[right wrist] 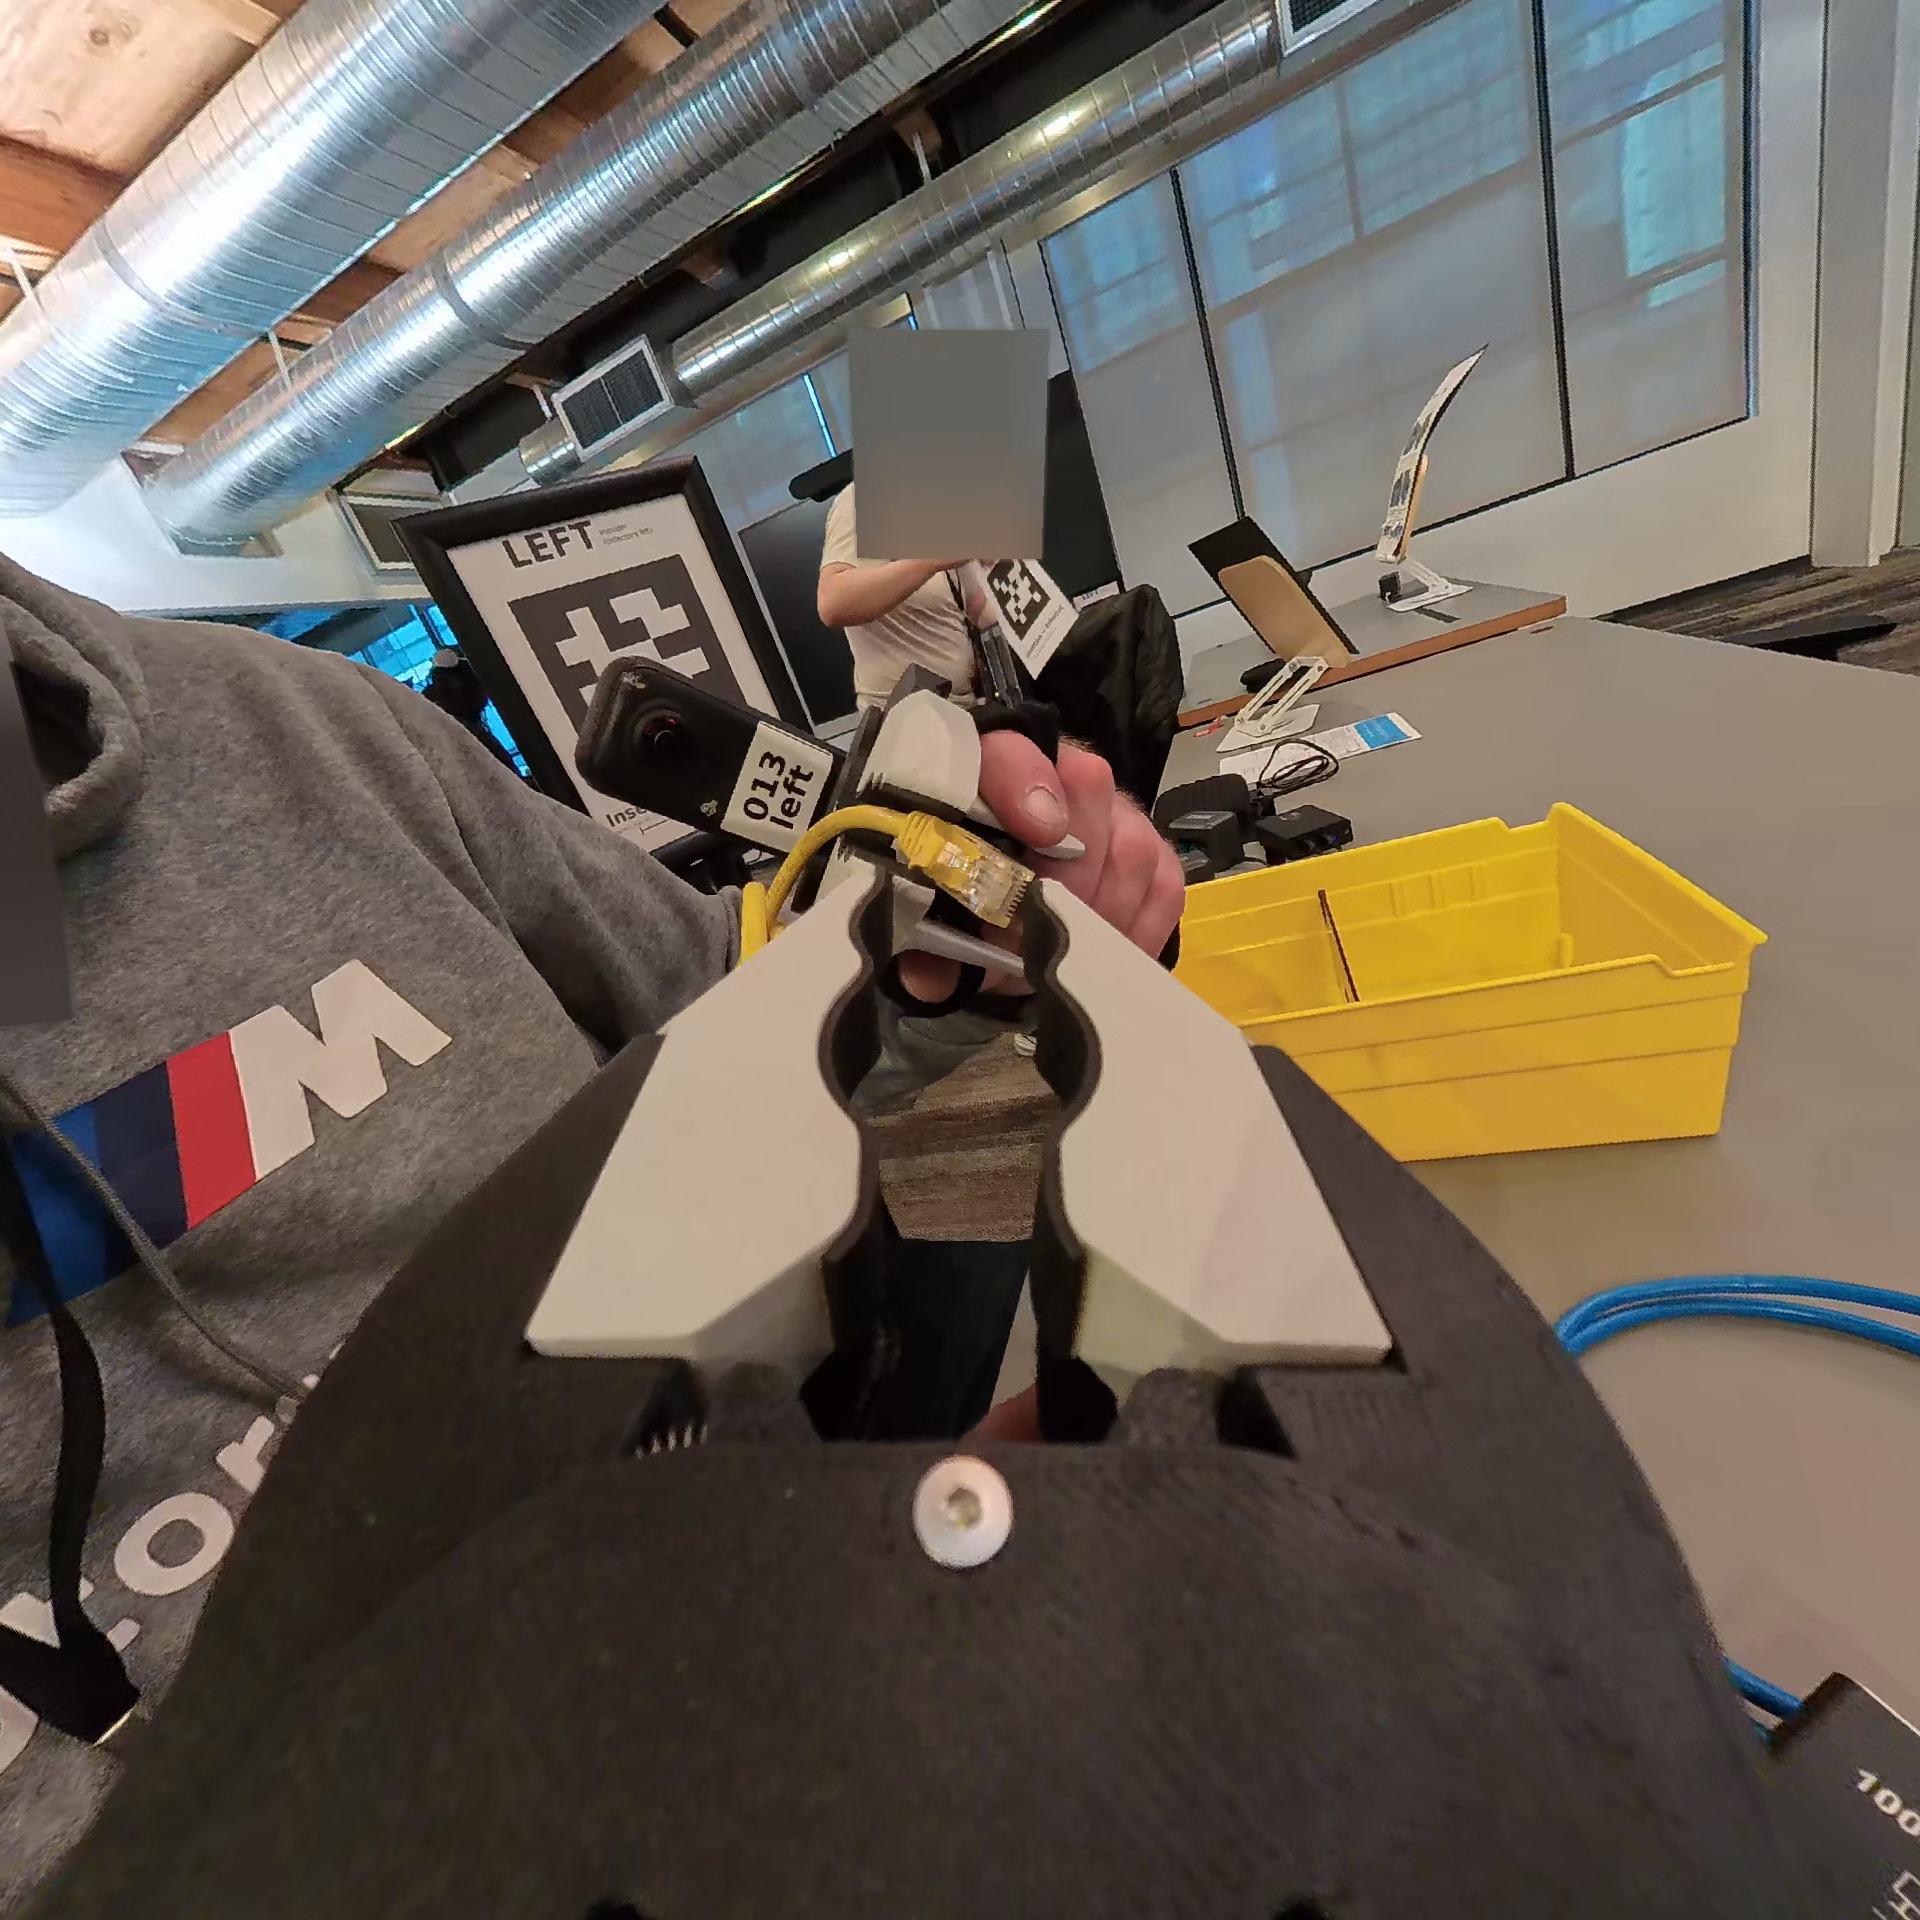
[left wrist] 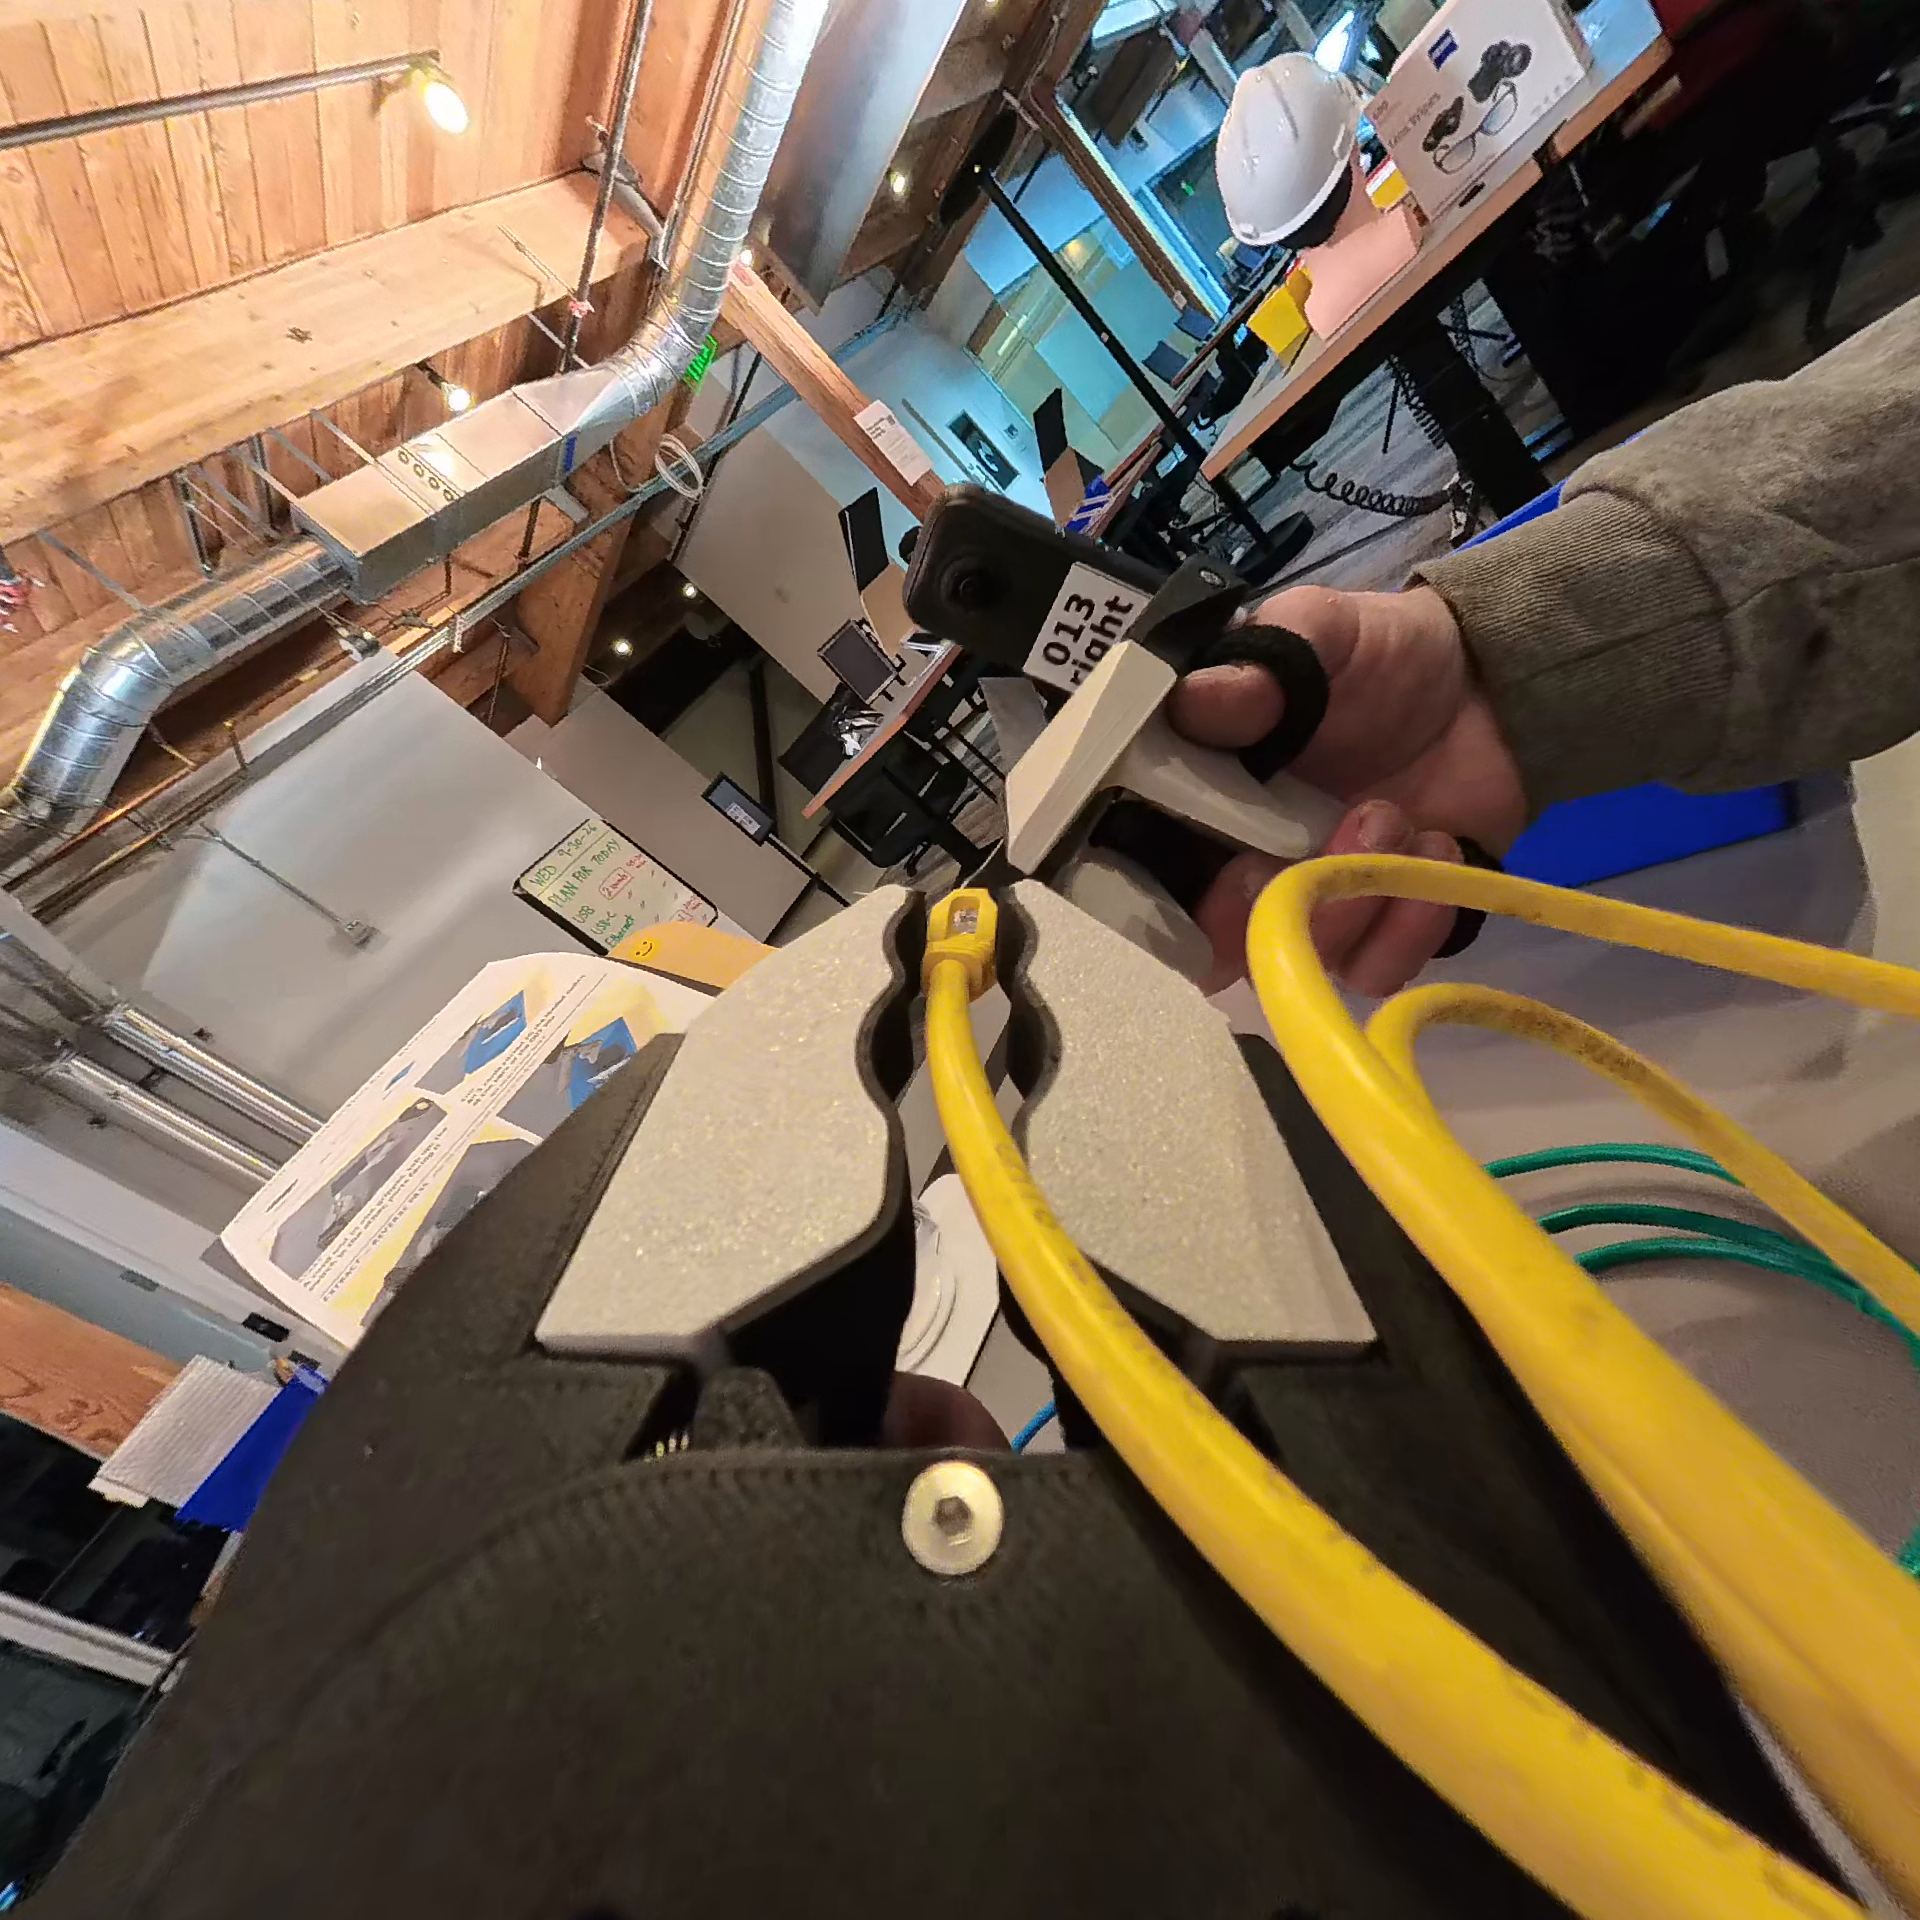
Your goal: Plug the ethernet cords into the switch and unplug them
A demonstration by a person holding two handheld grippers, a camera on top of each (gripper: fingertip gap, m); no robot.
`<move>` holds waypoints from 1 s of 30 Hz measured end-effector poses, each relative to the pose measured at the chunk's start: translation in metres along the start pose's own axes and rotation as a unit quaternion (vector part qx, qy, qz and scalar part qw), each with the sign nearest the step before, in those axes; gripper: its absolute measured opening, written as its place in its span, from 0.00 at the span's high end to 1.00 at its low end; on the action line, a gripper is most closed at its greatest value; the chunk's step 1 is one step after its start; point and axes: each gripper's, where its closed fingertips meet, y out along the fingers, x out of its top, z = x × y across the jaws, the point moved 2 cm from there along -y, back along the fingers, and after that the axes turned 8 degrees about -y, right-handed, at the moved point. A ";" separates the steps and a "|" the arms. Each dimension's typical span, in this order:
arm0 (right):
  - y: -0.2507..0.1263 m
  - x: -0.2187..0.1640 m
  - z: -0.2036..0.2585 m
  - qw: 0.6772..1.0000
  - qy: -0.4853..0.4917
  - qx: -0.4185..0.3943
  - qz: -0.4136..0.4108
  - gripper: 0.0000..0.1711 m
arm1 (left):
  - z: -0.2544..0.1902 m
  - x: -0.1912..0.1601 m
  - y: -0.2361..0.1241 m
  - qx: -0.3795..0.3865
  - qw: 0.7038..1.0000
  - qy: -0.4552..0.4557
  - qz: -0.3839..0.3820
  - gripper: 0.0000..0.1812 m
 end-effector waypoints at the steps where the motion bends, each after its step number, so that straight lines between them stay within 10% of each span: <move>1: 0.000 0.000 0.000 1.000 0.000 -0.002 0.000 0.88 | 0.000 0.000 0.000 0.000 1.000 -0.001 -0.001 0.93; 30: -0.003 0.000 -0.006 0.997 -0.044 -0.046 0.035 0.95 | -0.002 -0.005 0.002 -0.020 0.997 -0.068 0.010 0.92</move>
